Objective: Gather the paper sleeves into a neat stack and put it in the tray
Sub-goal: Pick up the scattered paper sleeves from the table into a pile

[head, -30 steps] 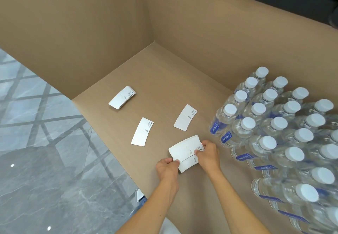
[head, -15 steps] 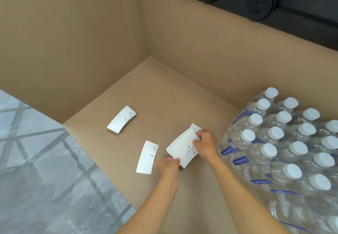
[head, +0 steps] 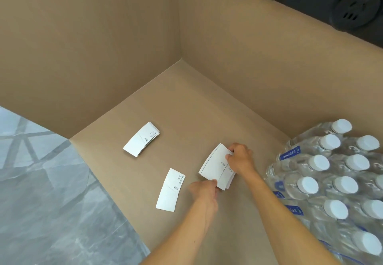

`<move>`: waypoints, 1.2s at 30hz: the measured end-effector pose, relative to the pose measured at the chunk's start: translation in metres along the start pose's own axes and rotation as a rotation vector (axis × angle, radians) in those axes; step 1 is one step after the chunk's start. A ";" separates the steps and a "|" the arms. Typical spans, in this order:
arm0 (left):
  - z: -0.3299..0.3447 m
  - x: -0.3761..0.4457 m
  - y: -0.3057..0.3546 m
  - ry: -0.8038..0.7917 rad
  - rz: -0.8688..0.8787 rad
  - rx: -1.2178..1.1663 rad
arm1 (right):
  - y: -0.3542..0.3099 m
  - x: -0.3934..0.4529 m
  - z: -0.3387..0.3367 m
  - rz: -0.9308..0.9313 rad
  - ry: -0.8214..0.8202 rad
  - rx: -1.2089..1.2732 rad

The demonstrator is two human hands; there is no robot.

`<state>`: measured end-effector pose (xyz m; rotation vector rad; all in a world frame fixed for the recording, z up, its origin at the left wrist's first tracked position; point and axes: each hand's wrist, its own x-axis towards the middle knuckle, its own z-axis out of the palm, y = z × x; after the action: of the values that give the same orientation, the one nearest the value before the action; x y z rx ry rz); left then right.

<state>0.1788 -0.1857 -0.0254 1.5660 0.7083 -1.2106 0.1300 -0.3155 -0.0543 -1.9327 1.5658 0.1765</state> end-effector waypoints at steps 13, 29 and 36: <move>-0.039 -0.006 -0.009 0.111 0.168 0.069 | -0.015 -0.042 0.000 -0.191 0.029 0.310; -0.142 -0.006 -0.017 0.229 0.032 -0.199 | -0.083 -0.095 0.072 -0.243 -0.167 0.009; -0.149 0.003 -0.012 0.212 -0.002 -0.197 | -0.087 -0.093 0.083 -0.163 -0.167 0.004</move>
<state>0.2228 -0.0428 -0.0310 1.5406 0.9374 -0.9525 0.2066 -0.1847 -0.0418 -1.9776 1.2939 0.2584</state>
